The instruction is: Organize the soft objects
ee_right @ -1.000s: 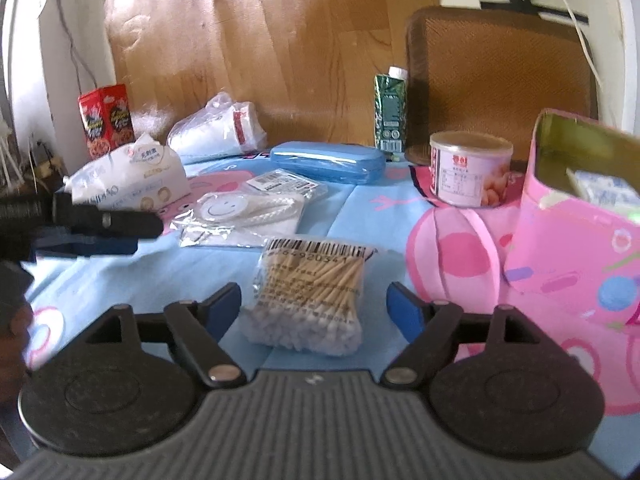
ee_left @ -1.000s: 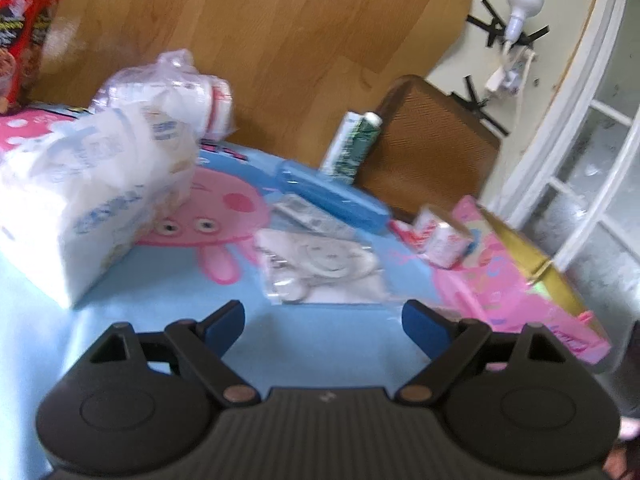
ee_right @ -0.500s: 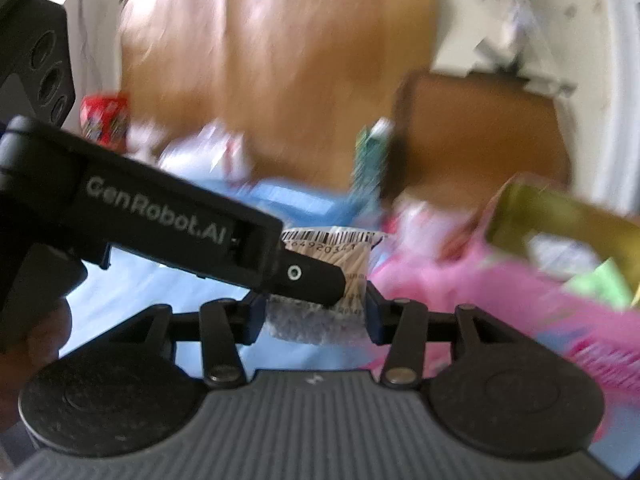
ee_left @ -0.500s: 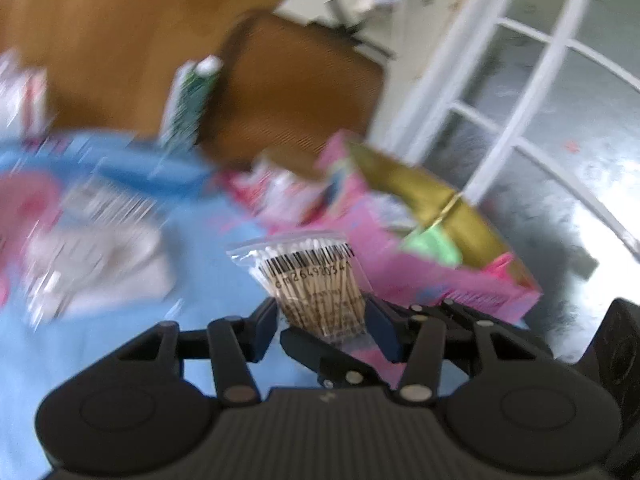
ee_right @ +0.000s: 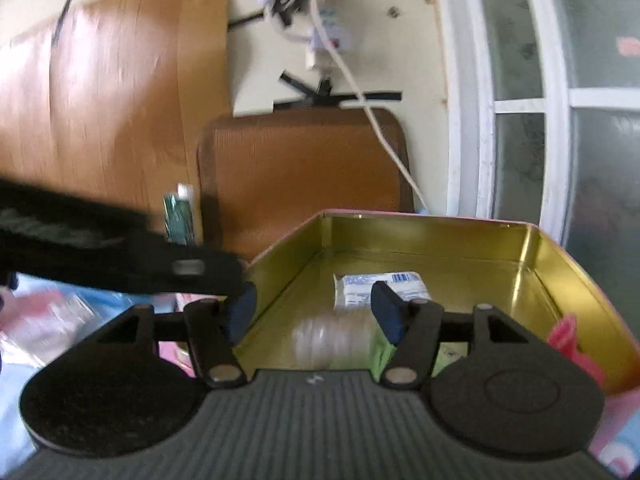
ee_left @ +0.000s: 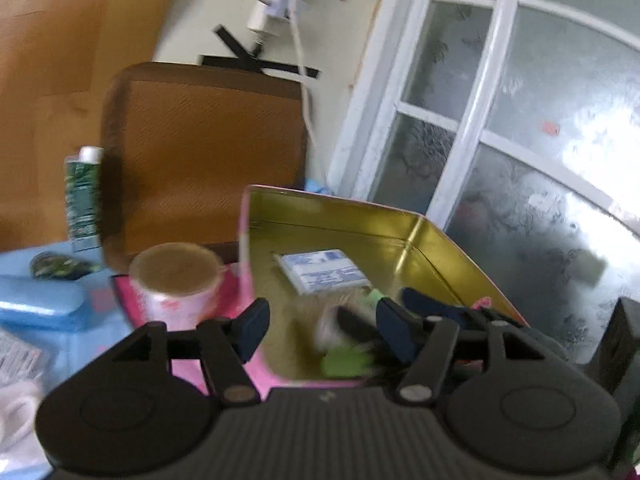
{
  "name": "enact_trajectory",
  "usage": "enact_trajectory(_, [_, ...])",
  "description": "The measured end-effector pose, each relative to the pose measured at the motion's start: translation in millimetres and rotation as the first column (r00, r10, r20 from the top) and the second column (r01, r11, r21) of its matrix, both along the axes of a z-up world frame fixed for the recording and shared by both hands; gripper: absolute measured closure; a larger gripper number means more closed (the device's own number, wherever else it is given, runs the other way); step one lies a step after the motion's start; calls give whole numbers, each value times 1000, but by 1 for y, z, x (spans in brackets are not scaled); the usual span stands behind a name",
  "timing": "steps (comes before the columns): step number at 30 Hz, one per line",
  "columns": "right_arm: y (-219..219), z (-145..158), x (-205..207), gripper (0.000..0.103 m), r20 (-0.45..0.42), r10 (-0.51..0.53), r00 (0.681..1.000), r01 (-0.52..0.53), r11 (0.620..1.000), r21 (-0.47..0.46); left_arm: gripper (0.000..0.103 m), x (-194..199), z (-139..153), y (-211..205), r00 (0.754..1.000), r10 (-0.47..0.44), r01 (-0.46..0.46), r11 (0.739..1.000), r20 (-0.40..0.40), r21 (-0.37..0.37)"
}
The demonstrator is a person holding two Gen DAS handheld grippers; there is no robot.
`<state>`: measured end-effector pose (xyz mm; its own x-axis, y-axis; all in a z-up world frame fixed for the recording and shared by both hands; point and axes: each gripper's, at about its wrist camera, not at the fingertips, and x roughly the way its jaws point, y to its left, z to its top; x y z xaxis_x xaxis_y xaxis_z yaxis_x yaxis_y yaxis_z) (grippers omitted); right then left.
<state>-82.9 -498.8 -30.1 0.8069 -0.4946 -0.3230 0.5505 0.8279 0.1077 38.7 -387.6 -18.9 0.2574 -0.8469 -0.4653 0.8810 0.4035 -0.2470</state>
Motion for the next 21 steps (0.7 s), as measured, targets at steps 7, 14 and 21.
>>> enact_trajectory(7, [55,-2,-9,37,122,172,978,-170,985,-21,39,33,-19,123,978,205,-206,978,-33,-41])
enact_trajectory(14, [110,-14,55,38,2,402,916,-401,914,59,39,70,-61,236,850,523,-522,853,-67,26])
enact_trajectory(21, [120,-31,80,37,-46,375,926,-362,916,171,35,70,-73,246,846,530,-530,848,-64,19])
